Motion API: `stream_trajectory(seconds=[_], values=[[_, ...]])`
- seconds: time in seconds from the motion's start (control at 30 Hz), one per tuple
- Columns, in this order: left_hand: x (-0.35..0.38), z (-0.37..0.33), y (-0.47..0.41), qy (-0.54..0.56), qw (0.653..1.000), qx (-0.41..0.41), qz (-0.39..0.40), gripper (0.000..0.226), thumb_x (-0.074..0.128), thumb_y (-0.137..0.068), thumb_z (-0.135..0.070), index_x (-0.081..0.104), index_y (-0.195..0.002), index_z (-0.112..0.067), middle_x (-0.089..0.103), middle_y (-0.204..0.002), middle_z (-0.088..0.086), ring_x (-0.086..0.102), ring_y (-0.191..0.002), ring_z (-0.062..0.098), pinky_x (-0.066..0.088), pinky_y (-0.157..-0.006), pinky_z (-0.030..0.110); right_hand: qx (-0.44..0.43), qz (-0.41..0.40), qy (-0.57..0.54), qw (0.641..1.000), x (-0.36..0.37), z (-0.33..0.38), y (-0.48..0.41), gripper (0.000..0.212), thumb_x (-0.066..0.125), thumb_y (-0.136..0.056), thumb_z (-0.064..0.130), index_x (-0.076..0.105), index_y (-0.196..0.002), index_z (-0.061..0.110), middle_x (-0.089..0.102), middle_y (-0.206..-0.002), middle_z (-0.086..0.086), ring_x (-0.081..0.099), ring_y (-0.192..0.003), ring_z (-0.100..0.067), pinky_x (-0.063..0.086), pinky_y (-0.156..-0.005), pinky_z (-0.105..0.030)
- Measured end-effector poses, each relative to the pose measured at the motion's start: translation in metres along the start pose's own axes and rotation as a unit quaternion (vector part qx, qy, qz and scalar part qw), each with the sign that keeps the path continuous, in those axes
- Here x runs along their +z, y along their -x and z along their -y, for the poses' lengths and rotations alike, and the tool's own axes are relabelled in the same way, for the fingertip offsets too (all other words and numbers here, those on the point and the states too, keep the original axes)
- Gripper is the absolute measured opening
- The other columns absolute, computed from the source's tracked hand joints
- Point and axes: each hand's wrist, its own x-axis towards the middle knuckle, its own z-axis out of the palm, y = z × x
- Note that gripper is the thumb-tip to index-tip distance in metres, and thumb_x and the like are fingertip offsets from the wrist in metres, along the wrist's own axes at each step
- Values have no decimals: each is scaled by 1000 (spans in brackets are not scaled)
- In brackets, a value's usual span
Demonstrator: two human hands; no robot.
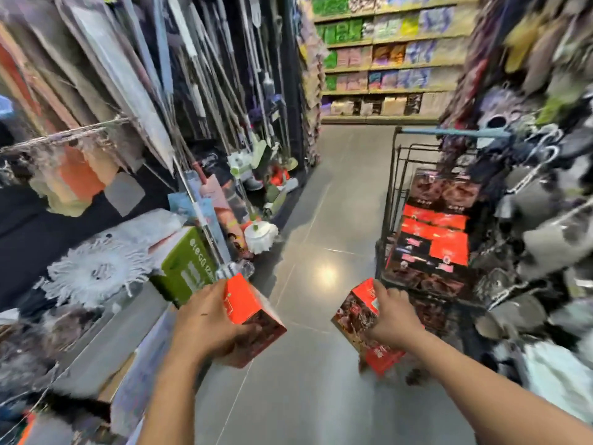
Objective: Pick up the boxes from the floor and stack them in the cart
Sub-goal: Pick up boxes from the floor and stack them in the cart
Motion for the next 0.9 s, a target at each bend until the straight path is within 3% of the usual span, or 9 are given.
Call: stream_trajectory(seconds=[0.1,0.2,0.47,0.67,0.77,0.9], values=[[31,-61,-47,4,999,34,20,67,69,-42,-70,55,-95,-32,63,-86,-15,62,-82,12,51,-71,33,58,-22,-33,998,-34,-58,-14,126,79,-59,49,5,-152,6,38,-138,-14,31,-130,-31,32,-111,-34],[69,-119,-91,15,995,93,43,64,65,-47,-81,56,-94,-38,64,-84,-17,63,-81,6,53,-69,32,113,-49,-33,992,-65,-115,-27,126,80,-57,55,13,-149,2,42,-133,-14,36,-127,-31,32,-108,-32],[120,-239,-163,93,967,214,103,66,73,-44,-66,54,-99,-35,63,-87,-14,61,-80,10,52,-71,35,231,-72,-32,970,-100,-215,-52,118,74,-43,58,35,-140,4,53,-132,-12,47,-123,-30,42,-101,-31],[149,-289,-240,35,945,293,142,73,64,-41,-70,50,-105,-36,56,-91,-13,56,-85,14,46,-73,32,290,-84,1,953,-105,-241,-97,105,77,-46,61,40,-134,16,56,-122,-1,48,-116,-21,45,-97,-32],[167,-313,-291,-6,927,346,146,80,59,-46,-69,48,-116,-32,55,-105,-8,55,-98,18,44,-83,33,314,-78,24,946,-108,-243,-126,104,80,-49,60,38,-136,19,53,-127,1,47,-120,-20,43,-101,-33],[199,-345,-361,-23,909,399,121,85,67,-54,-69,45,-124,-27,44,-116,-2,52,-107,23,41,-90,36,357,-49,53,931,-107,-241,-164,97,77,-58,49,34,-138,16,46,-134,-3,42,-128,-23,38,-104,-35]])
